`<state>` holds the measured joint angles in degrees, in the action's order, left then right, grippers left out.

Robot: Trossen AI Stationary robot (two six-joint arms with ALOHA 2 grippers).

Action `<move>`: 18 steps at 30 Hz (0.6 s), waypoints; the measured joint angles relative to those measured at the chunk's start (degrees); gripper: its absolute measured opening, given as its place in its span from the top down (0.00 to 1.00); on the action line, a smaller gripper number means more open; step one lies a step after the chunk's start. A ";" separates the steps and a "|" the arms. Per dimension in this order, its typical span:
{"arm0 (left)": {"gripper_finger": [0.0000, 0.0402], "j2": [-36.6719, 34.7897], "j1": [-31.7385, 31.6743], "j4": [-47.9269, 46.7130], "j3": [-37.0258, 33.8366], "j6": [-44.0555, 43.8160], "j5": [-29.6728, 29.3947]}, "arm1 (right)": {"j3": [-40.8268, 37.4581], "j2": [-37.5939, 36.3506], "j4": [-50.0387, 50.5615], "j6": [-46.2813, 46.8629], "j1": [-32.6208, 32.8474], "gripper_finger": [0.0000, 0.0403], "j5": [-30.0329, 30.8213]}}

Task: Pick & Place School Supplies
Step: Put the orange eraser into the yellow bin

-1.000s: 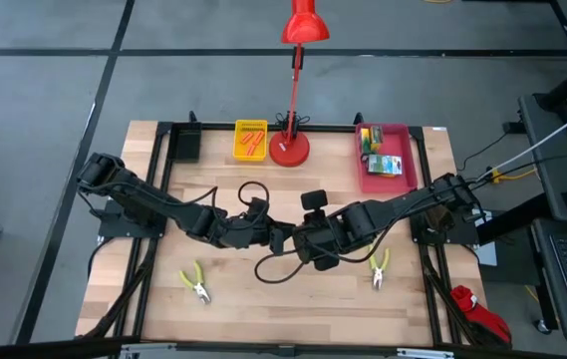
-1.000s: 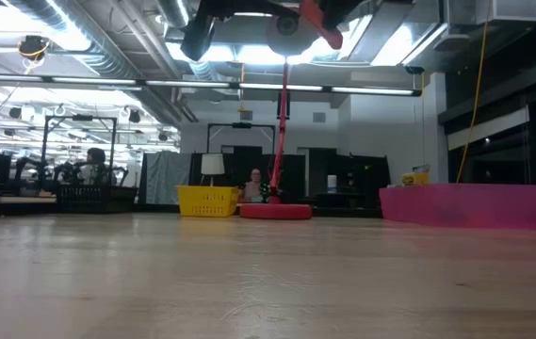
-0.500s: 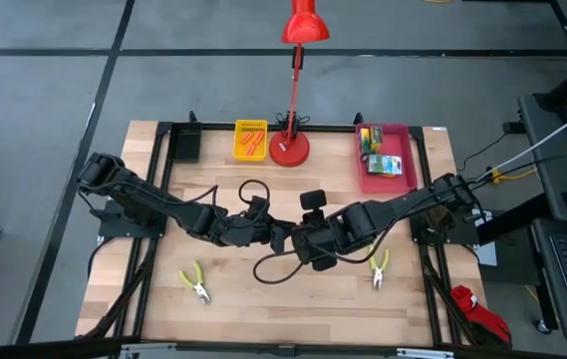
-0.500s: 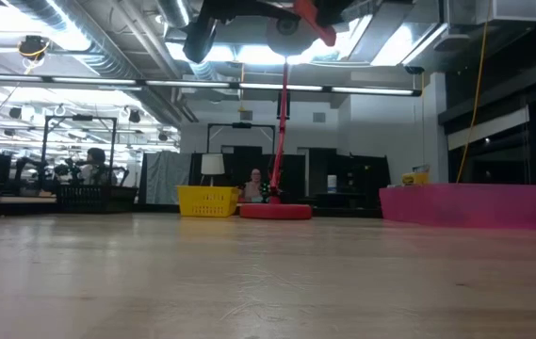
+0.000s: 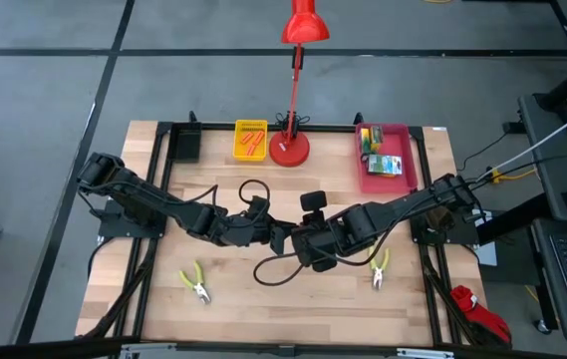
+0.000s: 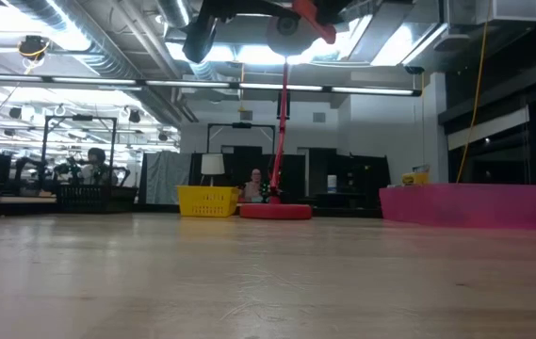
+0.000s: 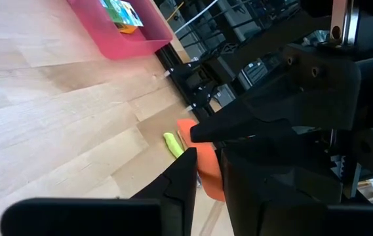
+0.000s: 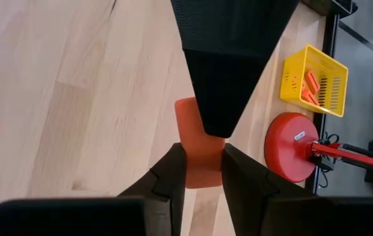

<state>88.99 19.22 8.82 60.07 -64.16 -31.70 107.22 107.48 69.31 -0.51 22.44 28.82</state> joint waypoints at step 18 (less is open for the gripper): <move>0.95 -0.13 -0.05 0.26 0.11 2.38 -0.72 | -0.07 -0.60 0.02 1.41 1.88 0.71 6.36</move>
<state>88.86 19.18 9.08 60.18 -61.78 -32.42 107.15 106.88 69.33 0.89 24.32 35.18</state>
